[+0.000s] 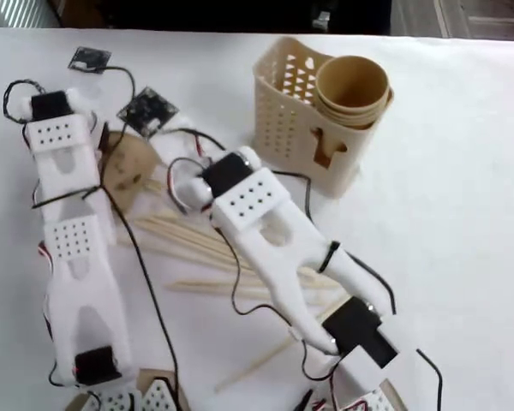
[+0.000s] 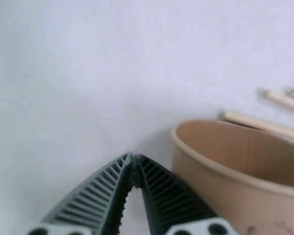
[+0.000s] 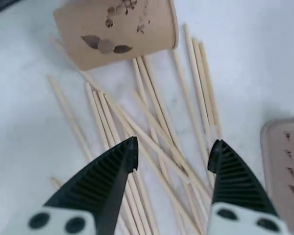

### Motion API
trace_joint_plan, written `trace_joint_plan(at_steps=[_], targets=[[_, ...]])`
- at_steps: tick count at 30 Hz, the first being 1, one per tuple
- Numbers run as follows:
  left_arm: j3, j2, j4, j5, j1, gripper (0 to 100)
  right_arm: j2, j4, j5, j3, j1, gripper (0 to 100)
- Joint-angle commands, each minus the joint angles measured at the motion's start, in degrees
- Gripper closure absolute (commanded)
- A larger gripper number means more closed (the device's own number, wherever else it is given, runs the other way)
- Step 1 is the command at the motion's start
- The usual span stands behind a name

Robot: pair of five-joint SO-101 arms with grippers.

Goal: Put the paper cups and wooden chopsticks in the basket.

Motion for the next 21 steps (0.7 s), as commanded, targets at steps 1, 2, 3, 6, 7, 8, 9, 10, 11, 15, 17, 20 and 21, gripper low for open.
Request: trace_joint_plan(at_steps=[1,2,3,6,7,8,9,10,11,15,17,20,21], targets=[[-1.23,-0.66,0.26,1.41,0.13,98,0.48,-4.62,0.00,-2.29,-0.22,75.8],[-1.05,-0.66,0.26,3.78,-0.40,98,1.19,-4.88,0.00,-2.46,-0.22,75.8],[-0.97,-0.48,0.26,5.98,-0.75,98,1.80,-4.88,0.00,-2.64,-0.31,75.8],[-0.88,-0.13,0.18,7.82,-1.19,98,2.51,-4.00,0.00,-2.29,-0.31,75.8],[-0.79,-0.04,0.18,7.82,-1.10,98,2.33,-2.59,0.00,-2.46,-0.22,75.8],[-0.62,-0.04,0.26,7.82,-0.84,98,1.80,-1.10,0.00,-2.64,-0.22,75.8],[0.09,-0.04,0.26,7.82,-0.22,98,0.92,0.40,0.26,-2.64,-0.22,75.8],[0.97,-0.40,0.35,7.47,0.48,98,-0.31,1.98,0.44,-2.64,-0.22,75.8],[1.76,-0.66,0.35,6.24,1.27,98,-1.71,3.56,0.44,-2.64,-0.13,75.8],[2.99,-0.66,0.44,3.96,4.44,98,-8.57,9.01,0.53,-2.55,3.12,75.8],[3.08,-0.75,0.44,3.96,5.58,98,-12.44,10.68,0.53,-2.55,6.37,75.8],[2.73,-0.75,0.44,3.96,7.34,98,-18.15,11.74,0.53,-2.46,11.91,75.8],[3.08,-1.27,0.44,3.96,8.04,98,-19.91,11.74,0.53,-2.29,13.58,75.8]])
